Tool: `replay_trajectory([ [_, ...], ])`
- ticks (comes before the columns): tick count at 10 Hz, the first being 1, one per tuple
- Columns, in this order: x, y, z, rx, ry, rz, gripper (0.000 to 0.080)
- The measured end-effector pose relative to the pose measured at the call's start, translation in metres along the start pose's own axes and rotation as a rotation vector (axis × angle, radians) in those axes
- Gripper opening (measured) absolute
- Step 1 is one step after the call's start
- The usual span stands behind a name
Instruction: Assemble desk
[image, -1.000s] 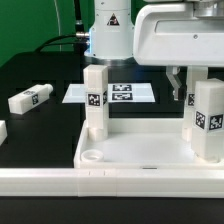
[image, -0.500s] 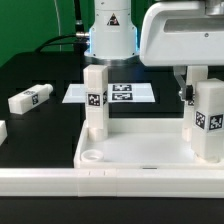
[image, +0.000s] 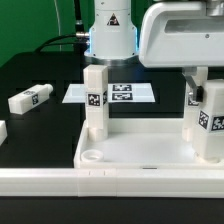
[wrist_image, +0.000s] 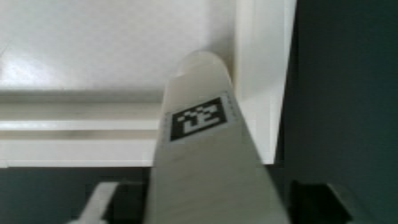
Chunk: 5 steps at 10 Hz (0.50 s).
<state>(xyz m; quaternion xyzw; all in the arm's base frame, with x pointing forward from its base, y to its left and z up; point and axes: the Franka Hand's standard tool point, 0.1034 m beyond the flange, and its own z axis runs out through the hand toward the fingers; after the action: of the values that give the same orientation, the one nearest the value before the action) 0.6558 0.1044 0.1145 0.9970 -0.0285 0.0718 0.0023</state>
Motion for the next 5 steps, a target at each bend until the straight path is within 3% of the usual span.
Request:
replay_trajectory([
  [1, 0.0002, 0.0006, 0.0, -0.001, 0.0, 0.0, 0.0288],
  [5, 0.0002, 0.0008, 0.0001, -0.001, 0.0, 0.028, 0.0288],
])
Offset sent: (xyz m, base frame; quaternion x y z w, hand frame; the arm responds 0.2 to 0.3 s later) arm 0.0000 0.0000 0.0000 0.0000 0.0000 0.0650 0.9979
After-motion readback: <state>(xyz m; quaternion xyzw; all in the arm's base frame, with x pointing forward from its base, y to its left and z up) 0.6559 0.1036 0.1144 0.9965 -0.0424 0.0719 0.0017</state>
